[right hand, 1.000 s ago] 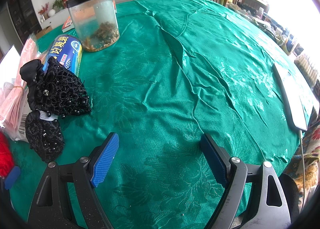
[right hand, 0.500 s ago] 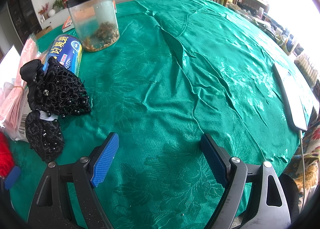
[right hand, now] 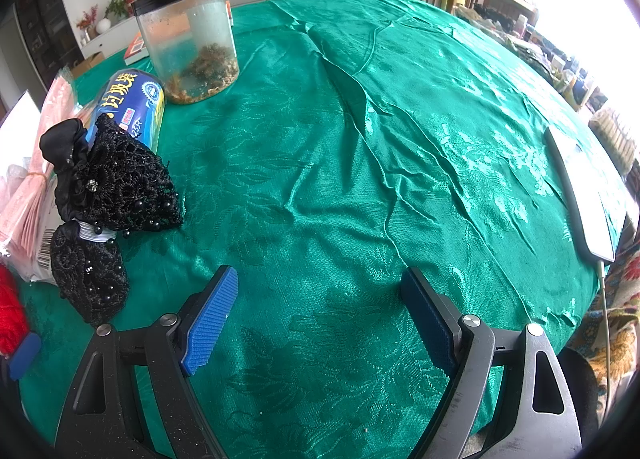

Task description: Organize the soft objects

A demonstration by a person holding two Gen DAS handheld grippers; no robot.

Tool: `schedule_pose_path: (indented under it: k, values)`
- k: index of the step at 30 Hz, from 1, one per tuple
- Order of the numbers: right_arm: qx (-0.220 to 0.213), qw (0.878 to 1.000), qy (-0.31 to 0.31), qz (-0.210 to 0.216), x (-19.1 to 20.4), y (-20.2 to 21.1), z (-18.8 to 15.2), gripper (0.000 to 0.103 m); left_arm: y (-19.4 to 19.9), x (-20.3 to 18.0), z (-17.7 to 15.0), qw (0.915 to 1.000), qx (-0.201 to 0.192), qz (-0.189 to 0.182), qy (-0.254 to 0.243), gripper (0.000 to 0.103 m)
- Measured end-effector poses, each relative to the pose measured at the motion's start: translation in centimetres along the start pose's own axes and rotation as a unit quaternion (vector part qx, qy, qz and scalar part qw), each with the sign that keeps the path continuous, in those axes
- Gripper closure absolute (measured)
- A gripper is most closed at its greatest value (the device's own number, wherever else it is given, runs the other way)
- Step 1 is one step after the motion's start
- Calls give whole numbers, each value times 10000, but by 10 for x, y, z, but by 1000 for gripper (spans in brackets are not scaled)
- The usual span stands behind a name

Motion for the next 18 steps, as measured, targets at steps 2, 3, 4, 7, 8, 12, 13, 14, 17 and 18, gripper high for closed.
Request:
schedule_pose_path:
  k: [2,3,4,7,8,12,13,14,17,18]
  values:
    - [0,10000,0,0,0,0,0,17,0,0,0,10000,-1,0,0,0]
    - [0,10000,0,0,0,0,0,17,0,0,0,10000,-2,0,0,0]
    - [0,10000,0,0,0,0,0,17,0,0,0,10000,-2,0,0,0]
    - [0,10000,0,1,0,0,0,17,0,0,0,10000,-2,0,0,0]
    - [0,10000,0,1,0,0,0,17,0,0,0,10000,-2,0,0,0]
    - [-1,10000,1,1,0,0,0,17,0,0,0,10000,0,0,-1,0]
    - [0,10000,1,1,0,0,0,17,0,0,0,10000,1,0,-1,0]
    - [0,10000,0,2,0,0,0,17,0,0,0,10000,4,1,-1,0]
    - [0,10000,0,2,0,0,0,17,0,0,1,10000,26,6,6,0]
    - [0,10000,1,3,0,0,0,17,0,1,1,10000,35,6,7,0]
Point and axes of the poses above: each gripper's, at about its wrist camera, not at the fingertips, and y roughly against the way its jaws point, x to its left, z to its top, the point moved 9 cm from there along -y, roughly the way its jaws point, and after that the axes turned 11 degrees about -z, right-handed, at the moved point
